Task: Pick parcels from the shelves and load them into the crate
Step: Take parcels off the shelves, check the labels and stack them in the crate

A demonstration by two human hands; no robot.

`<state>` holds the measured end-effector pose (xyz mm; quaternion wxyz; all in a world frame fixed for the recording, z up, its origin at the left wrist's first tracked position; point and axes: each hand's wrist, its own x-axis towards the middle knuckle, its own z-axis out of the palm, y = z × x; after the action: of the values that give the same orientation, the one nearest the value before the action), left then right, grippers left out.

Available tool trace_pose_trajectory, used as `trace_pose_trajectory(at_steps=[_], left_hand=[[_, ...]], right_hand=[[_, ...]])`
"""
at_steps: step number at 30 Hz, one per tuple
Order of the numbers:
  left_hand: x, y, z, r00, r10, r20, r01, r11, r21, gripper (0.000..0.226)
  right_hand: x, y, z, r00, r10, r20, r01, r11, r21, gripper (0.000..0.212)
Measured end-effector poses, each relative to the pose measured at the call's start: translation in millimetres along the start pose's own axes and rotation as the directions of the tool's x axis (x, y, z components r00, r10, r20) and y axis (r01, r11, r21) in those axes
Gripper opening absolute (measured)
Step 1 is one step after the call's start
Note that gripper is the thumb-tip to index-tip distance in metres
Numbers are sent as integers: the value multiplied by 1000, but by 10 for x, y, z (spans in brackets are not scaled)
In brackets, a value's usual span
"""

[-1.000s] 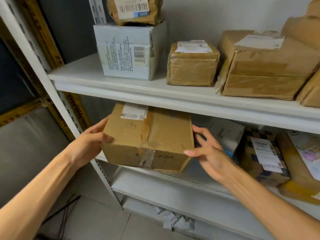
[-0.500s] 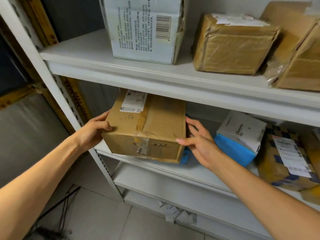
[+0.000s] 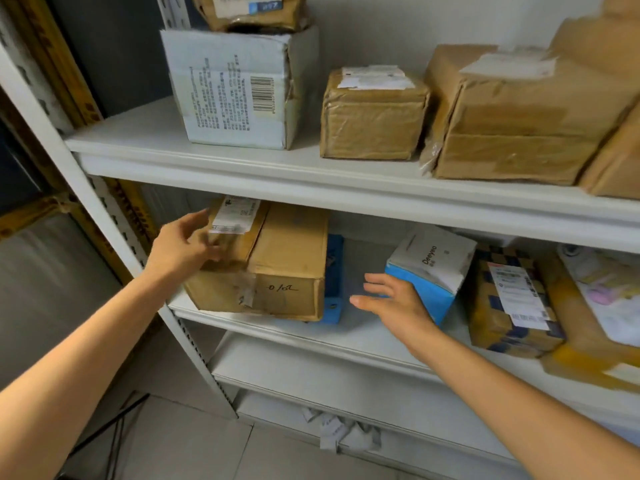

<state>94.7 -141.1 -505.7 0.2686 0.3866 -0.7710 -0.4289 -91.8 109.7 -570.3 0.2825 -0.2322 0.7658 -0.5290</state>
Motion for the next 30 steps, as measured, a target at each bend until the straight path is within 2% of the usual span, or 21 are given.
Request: trace_pose_trajectory(at_steps=[2,5,7,9,12,14,17,20,22,25,26,28,30], left_hand=[[-155,287,282,990,127,62,-131,990,53,64],[-380,649,918,925,261,276,-268,963,-13,50],[-429,799,1414,876,255,410,-249,966,-68,52],[-386,856,1905,850,188,492,-159,982,-101,52],[-185,757,2547,867,101,487,-79,995,-65,52],[-38,643,2860,889,40,456,-28,999,-32,43],[133,481,3147,907,-52,417,78,996,-47,29],[196,328,3284,921,-119,370,170,980,-107,20],[201,287,3324,923,-141,359,199,971,-130,23],[151,325,3282,925,-183,333,213,976,-54,35],[103,332,3244,923,-203,327,233,971,-56,37],[-82,313,3122,906,-229,355,273,959,-77,39],[-318,252,3003,866,-243,438,318,942,-108,43]], right_hand=[[-102,197,-306,991,16,-134,-21,999,-40,47],[-224,444,-732,957,29,-289,-47,997,-56,39],[-249,566,-966,934,29,-357,-72,992,-108,41],[-206,669,-1142,918,41,-395,-105,984,-142,47],[-45,776,-1253,912,63,-406,-136,979,-152,53],[115,824,-1245,902,54,-428,-129,981,-148,54],[372,808,-1153,883,33,-469,-119,981,-155,57],[607,829,-1024,901,11,-434,-111,972,-205,60],[682,881,-933,906,17,-422,-113,973,-203,64],[625,965,-868,911,51,-410,-111,986,-125,74],[574,984,-872,912,72,-404,-97,994,-41,73],[455,990,-899,905,99,-413,-70,994,84,54],[308,1005,-932,912,84,-402,-71,996,48,40]])
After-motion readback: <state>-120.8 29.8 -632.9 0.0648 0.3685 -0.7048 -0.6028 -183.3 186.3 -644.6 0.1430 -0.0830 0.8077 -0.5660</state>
